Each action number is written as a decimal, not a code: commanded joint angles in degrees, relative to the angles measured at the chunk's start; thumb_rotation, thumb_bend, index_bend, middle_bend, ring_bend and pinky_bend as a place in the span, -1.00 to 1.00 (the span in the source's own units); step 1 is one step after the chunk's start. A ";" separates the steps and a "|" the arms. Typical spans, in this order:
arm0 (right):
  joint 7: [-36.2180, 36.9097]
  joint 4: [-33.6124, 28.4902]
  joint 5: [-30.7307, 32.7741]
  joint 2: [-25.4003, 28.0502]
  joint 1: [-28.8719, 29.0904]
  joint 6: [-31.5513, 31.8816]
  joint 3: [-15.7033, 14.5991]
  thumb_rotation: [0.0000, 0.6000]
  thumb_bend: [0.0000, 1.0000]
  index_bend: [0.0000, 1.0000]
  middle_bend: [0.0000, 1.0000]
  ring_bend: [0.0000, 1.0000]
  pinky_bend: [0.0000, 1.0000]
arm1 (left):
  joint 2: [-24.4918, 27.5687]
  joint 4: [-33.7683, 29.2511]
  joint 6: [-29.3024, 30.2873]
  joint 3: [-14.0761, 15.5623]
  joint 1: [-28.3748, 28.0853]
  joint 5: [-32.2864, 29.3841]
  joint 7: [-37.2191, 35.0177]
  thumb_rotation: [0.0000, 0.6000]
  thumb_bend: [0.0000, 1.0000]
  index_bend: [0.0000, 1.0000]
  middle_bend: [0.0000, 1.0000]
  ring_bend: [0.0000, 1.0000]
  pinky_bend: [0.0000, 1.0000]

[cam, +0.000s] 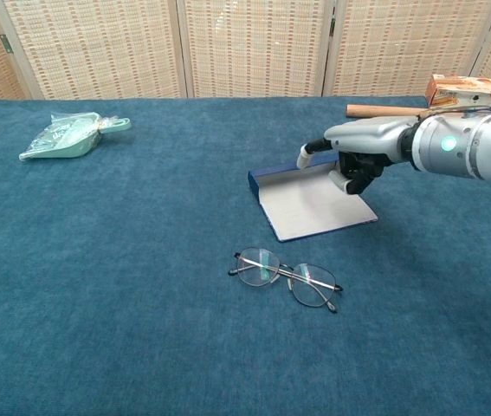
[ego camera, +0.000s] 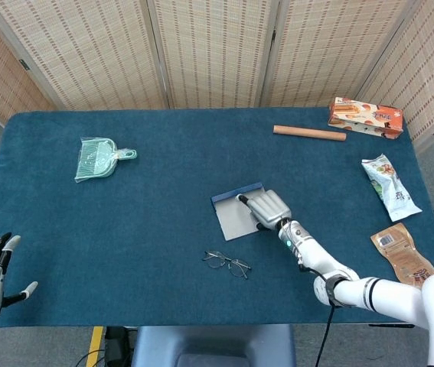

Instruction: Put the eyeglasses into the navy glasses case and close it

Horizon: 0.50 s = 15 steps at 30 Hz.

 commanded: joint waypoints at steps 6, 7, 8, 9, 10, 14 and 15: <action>0.24 -7.36 -8.10 -0.73 -3.12 7.04 -3.41 1.00 -0.92 -0.31 1.00 1.00 0.93 | 0.37 -0.33 1.07 0.23 0.68 0.52 -0.37 1.00 -0.62 -0.72 -0.81 -0.81 -0.60; -0.34 -7.20 -7.73 -1.38 -3.25 7.49 -3.60 1.00 -0.96 -0.26 1.00 1.00 0.93 | 0.37 -0.31 1.12 0.30 0.76 0.59 -0.45 1.00 -0.62 -0.72 -0.81 -0.81 -0.60; -1.22 -7.01 -7.14 -2.25 -3.38 8.01 -3.87 1.00 -0.98 -0.20 1.00 1.00 0.93 | 0.34 -0.26 1.15 0.37 0.84 0.63 -0.60 1.00 -0.62 -0.72 -0.81 -0.81 -0.60; -1.95 -6.93 -6.66 -2.91 -3.45 8.39 -4.04 1.00 -0.98 -0.16 1.00 1.00 0.93 | 0.30 -0.24 1.09 0.43 0.88 0.62 -0.71 1.00 -0.62 -0.72 -0.81 -0.81 -0.60; -2.98 -7.02 -6.08 -3.68 -3.51 8.91 -4.25 1.00 -0.99 -0.13 1.00 1.00 0.93 | 0.31 -0.25 0.95 0.51 0.91 0.60 -0.80 1.00 -0.62 -0.72 -0.81 -0.81 -0.60; -5.36 -7.69 -4.32 -5.48 -3.68 10.29 -4.54 1.00 -0.95 0.01 1.00 1.00 0.93 | 0.55 -0.43 1.09 0.55 0.92 1.01 -0.73 1.00 -0.62 -0.72 -0.81 -0.81 -0.60; -5.63 -7.84 -3.88 -5.71 -3.67 10.31 -4.58 1.00 -0.91 0.01 1.00 1.00 0.93 | 0.63 -0.49 1.16 0.54 0.94 1.09 -0.75 1.00 -0.62 -0.72 -0.81 -0.81 -0.60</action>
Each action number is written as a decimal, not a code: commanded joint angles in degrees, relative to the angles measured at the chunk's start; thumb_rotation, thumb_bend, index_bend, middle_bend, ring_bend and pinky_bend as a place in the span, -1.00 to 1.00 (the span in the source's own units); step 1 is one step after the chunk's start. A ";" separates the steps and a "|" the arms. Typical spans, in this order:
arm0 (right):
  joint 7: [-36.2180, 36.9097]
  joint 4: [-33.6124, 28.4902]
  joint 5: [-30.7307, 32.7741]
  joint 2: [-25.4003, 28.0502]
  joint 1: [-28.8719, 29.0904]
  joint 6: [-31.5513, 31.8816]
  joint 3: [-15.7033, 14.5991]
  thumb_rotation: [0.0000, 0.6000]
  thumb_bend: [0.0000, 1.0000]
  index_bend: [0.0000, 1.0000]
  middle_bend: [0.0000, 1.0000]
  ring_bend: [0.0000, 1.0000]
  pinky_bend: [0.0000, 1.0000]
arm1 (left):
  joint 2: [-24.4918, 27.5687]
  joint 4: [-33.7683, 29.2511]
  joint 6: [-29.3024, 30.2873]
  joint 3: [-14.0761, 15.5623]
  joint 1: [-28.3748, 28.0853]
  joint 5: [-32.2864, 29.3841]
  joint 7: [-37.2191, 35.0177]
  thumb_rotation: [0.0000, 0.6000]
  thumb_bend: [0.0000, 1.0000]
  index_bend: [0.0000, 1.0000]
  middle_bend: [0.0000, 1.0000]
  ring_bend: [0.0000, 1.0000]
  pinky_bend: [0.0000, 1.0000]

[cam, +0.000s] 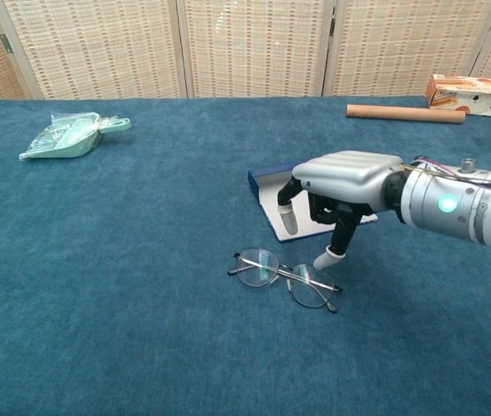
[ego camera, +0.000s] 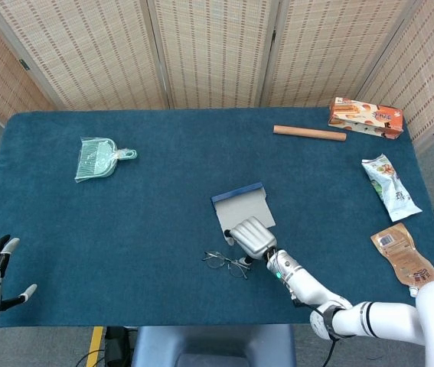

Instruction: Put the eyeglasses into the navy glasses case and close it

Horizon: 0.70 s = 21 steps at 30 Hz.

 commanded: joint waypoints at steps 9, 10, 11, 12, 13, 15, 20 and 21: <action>1.05 -4.76 3.89 1.60 -0.42 -0.45 0.25 1.00 -0.84 0.01 1.00 1.00 0.93 | 0.35 0.05 0.23 0.02 0.41 -0.07 -0.42 1.00 -0.62 -0.72 -0.81 -0.81 -0.60; 1.22 -5.21 3.95 1.90 -0.45 -0.45 0.28 1.00 -0.85 0.01 1.00 1.00 0.93 | 0.36 0.06 0.21 0.01 0.41 -0.07 -0.48 1.00 -0.62 -0.72 -0.81 -0.81 -0.60; 1.48 -5.79 4.08 2.16 -0.45 -0.48 0.35 1.00 -0.85 0.01 1.00 1.00 0.93 | 0.34 0.10 0.21 -0.01 0.41 -0.03 -0.53 1.00 -0.62 -0.72 -0.81 -0.81 -0.60; 1.70 -6.14 4.21 2.22 -0.41 -0.54 0.42 1.00 -0.86 0.01 1.00 1.00 0.93 | 0.32 0.13 0.21 0.00 0.40 0.04 -0.55 1.00 -0.62 -0.72 -0.81 -0.81 -0.60; 1.85 -6.39 4.53 2.12 -0.27 -0.66 0.56 1.00 -0.86 0.02 1.00 1.00 0.93 | 0.29 0.14 0.17 0.01 0.37 0.11 -0.56 1.00 -0.62 -0.72 -0.81 -0.81 -0.60; 1.46 -6.34 5.14 1.56 0.07 -0.63 0.64 1.00 -0.89 0.03 1.00 1.00 0.93 | 0.25 0.12 0.09 0.05 0.34 0.21 -0.61 1.00 -0.62 -0.72 -0.81 -0.81 -0.60; -0.34 -5.95 7.01 -1.27 0.92 0.67 0.96 1.00 -0.90 0.05 1.00 1.00 0.93 | 0.15 0.41 -0.13 0.05 0.24 0.35 -0.98 1.00 -0.62 -0.72 -0.81 -0.81 -0.60; -0.45 -5.72 6.99 -1.89 1.01 0.92 0.99 1.00 -0.90 0.05 1.00 1.00 0.93 | 0.14 0.48 -0.10 0.02 0.25 0.36 -1.08 1.00 -0.62 -0.72 -0.81 -0.81 -0.60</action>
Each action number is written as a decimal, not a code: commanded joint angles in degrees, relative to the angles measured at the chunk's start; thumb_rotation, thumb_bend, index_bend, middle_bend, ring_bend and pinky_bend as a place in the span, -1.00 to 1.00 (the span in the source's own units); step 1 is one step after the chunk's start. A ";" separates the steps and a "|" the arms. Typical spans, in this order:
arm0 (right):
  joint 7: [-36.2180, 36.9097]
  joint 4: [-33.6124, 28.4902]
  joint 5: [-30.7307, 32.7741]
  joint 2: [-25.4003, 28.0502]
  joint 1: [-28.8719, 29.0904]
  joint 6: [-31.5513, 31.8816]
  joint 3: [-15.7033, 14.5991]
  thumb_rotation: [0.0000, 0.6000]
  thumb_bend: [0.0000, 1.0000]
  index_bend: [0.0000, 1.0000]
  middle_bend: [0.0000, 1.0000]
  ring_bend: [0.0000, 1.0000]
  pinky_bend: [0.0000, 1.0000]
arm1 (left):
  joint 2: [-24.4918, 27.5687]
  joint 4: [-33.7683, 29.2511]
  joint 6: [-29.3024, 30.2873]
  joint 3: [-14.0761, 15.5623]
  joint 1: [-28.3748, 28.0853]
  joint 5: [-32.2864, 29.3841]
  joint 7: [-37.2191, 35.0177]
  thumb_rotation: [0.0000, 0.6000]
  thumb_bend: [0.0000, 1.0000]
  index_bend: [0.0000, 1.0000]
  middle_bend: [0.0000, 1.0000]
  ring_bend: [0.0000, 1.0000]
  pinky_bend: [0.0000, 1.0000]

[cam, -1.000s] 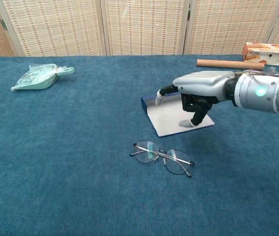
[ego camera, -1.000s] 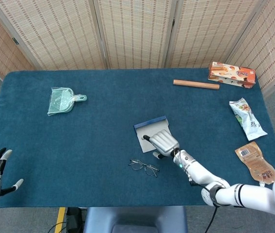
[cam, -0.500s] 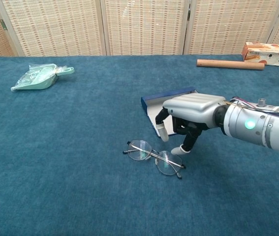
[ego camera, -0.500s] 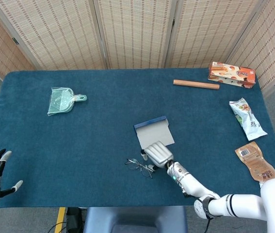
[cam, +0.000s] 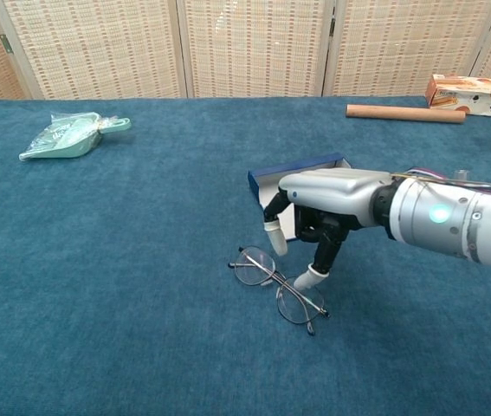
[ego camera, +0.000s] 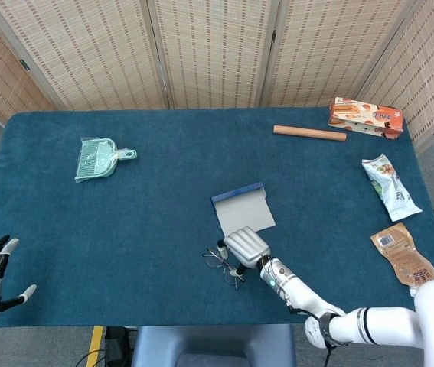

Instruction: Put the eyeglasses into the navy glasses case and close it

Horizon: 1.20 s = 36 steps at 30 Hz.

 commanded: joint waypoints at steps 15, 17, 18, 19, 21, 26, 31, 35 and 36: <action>-5.67 7.69 -4.27 -7.73 -0.89 7.92 -1.33 1.00 -0.94 0.06 1.00 1.00 0.93 | -0.08 0.99 -0.13 0.27 0.37 0.08 -1.39 1.00 -0.62 -0.72 -0.81 -0.81 -0.60; -6.35 7.82 -3.98 -7.14 -1.03 7.90 -1.31 1.00 -0.95 0.06 1.00 1.00 0.93 | -0.03 0.89 -0.34 0.36 0.26 0.28 -1.37 1.00 -0.62 -0.72 -0.81 -0.81 -0.60; -6.55 7.96 -3.74 -6.89 -1.04 7.84 -1.17 1.00 -0.95 0.06 1.00 1.00 0.93 | -0.02 0.85 -0.38 0.37 0.23 0.33 -1.32 1.00 -0.62 -0.72 -0.81 -0.81 -0.60; -6.74 8.24 -3.42 -6.56 -1.04 7.76 -0.91 1.00 -0.95 0.06 1.00 1.00 0.93 | 0.00 0.77 -0.38 0.39 0.22 0.39 -1.24 1.00 -0.62 -0.72 -0.81 -0.81 -0.60; -6.86 8.80 -2.97 -6.21 -1.00 7.74 -0.31 1.00 -0.95 0.06 1.00 1.00 0.93 | 0.00 0.67 -0.33 0.37 0.24 0.41 -1.18 1.00 -0.62 -0.72 -0.81 -0.81 -0.60; -5.18 8.07 -2.93 -5.35 -1.53 8.26 1.12 1.00 -0.95 0.06 1.00 1.00 0.93 | 0.18 0.47 -0.29 0.36 0.31 0.37 -0.97 1.00 -0.62 -0.72 -0.81 -0.81 -0.60; -3.04 4.38 -7.06 -0.79 -1.00 4.49 -0.51 1.00 -0.86 0.06 1.00 1.00 0.93 | 0.45 0.32 -0.42 0.41 0.31 0.37 -0.87 1.00 -0.62 -0.72 -0.81 -0.81 -0.60; -5.93 4.71 -14.94 3.04 0.23 3.98 -3.11 1.00 -0.81 0.04 1.00 1.00 0.93 | 0.64 0.28 -0.32 0.44 0.56 0.09 -0.95 1.00 -0.62 -0.72 -0.81 -0.81 -0.60; -6.68 4.76 -16.26 3.78 0.52 3.81 -3.58 1.00 -0.80 0.00 1.00 1.00 0.93 | 0.68 0.28 -0.31 0.47 0.61 0.07 -0.95 1.00 -0.62 -0.72 -0.81 -0.81 -0.60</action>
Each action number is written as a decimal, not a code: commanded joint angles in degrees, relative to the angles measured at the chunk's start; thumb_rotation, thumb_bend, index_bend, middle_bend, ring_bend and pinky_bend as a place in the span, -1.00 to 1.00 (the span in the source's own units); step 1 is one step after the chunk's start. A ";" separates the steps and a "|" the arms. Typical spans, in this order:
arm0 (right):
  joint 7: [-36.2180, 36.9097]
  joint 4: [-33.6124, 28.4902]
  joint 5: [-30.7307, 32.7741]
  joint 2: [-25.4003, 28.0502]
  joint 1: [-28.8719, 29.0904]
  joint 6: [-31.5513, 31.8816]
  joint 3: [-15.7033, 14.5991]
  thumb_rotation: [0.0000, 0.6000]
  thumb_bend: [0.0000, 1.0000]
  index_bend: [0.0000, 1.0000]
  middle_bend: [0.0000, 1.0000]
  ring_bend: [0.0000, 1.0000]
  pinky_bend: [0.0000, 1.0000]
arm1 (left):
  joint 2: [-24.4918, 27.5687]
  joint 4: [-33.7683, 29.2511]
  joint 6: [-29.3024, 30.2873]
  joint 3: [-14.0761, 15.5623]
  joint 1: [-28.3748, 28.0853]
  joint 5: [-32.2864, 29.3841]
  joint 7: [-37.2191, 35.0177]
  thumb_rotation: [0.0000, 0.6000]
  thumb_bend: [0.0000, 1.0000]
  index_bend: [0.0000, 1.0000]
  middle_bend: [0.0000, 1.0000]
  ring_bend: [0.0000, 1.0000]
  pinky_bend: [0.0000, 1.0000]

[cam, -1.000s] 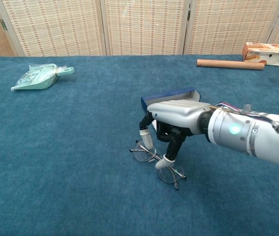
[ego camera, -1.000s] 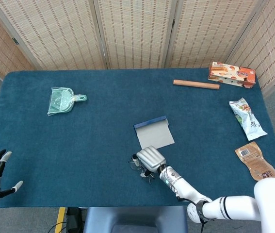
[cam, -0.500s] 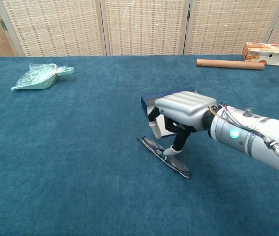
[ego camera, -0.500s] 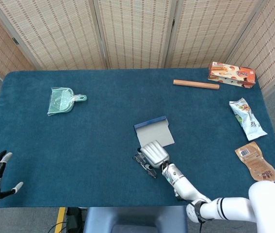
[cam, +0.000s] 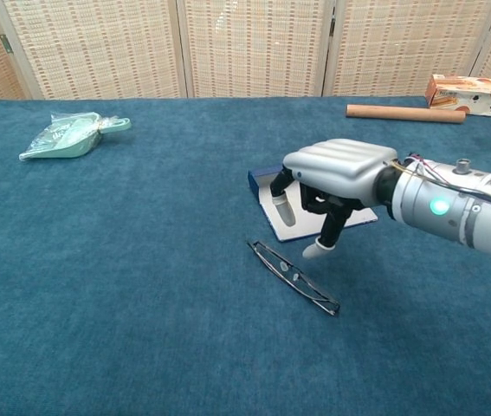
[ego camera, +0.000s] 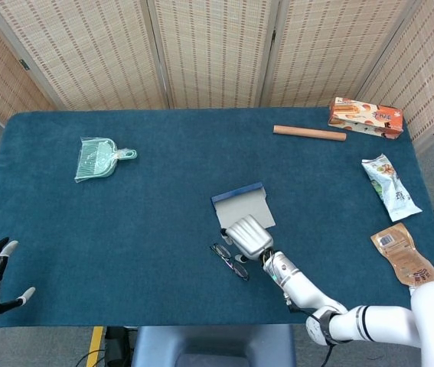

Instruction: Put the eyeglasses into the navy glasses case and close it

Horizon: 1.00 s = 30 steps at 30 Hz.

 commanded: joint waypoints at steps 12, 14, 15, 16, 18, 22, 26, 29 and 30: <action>-5.15 -0.15 -15.54 7.20 5.01 -6.21 -5.04 1.00 -0.76 -0.53 1.00 1.00 0.93 | 0.14 -0.60 0.03 -0.03 0.12 -0.06 0.51 1.00 -0.62 -0.72 -0.81 -0.81 -0.60; -4.84 0.55 -17.05 6.52 5.23 -6.23 -5.26 1.00 -0.76 -0.58 0.99 1.00 0.93 | 0.19 -0.60 0.11 -0.05 0.23 -0.21 0.45 1.00 -0.62 -0.72 -0.81 -0.81 -0.60; -4.72 0.90 -17.59 6.26 5.32 -6.35 -5.39 1.00 -0.76 -0.59 0.99 1.00 0.93 | 0.22 -0.61 0.09 -0.04 0.28 -0.31 0.46 1.00 -0.62 -0.72 -0.81 -0.81 -0.60; -4.63 1.39 -18.39 5.92 5.50 -6.61 -5.63 1.00 -0.76 -0.61 0.99 1.00 0.93 | 0.25 -0.62 0.07 -0.01 0.36 -0.43 0.46 1.00 -0.62 -0.72 -0.81 -0.81 -0.60; -4.57 2.23 -19.87 5.41 5.83 -6.93 -6.07 1.00 -0.73 -0.71 0.94 1.00 0.93 | 0.25 -0.62 0.13 0.04 0.49 -0.52 0.44 1.00 -0.62 -0.72 -0.81 -0.81 -0.60; -4.52 4.08 -22.76 4.35 6.54 -7.36 -6.65 1.00 -0.72 -0.84 0.89 1.00 0.93 | 0.18 -0.62 0.26 0.06 0.82 -0.92 0.45 1.00 -0.62 -0.72 -0.81 -0.81 -0.60; -3.95 5.83 -24.24 3.08 7.41 -8.15 -6.35 1.00 -0.71 -0.84 0.89 1.00 0.93 | 0.18 -0.70 0.45 0.08 0.99 -0.92 0.56 1.00 -0.62 -0.72 -0.81 -0.81 -0.60; -3.05 6.32 -25.14 2.50 7.80 -8.53 -6.34 1.00 -0.71 -0.84 0.89 1.00 0.93 | 0.21 -0.65 0.45 -0.04 1.08 -1.21 0.54 1.00 -0.62 -0.72 -0.81 -0.81 -0.60; -2.97 6.50 -25.26 2.37 7.94 -8.87 -6.37 1.00 -0.71 -0.84 0.89 1.00 0.93 | 0.23 -0.65 0.39 -0.03 1.09 -1.26 0.57 1.00 -0.62 -0.72 -0.81 -0.81 -0.60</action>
